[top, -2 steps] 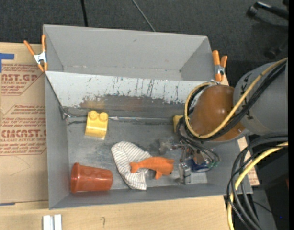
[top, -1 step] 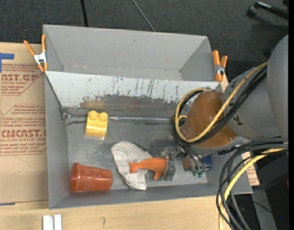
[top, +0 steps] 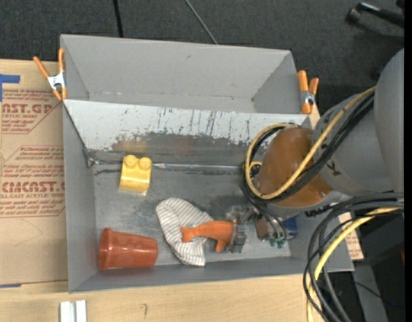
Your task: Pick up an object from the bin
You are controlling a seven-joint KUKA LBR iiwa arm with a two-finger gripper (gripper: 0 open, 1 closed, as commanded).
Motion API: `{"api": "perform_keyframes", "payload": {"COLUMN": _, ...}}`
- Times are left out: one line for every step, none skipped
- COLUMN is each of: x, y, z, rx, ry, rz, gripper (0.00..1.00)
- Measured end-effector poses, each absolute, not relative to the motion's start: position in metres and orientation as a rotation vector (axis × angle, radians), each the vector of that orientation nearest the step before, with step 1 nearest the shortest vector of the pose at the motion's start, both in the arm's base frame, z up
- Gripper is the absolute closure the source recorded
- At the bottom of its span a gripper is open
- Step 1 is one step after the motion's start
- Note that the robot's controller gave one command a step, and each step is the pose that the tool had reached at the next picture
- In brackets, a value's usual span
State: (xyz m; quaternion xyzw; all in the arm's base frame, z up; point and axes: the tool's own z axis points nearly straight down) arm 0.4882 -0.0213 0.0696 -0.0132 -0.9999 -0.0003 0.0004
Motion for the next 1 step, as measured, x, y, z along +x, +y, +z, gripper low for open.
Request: {"api": "perform_keyframes", "payload": {"x": 0.487, "y": -0.0114, "z": 0.2123, "rx": 0.013, "ry": -3.144, "rz": -0.001, "gripper": 1.0}}
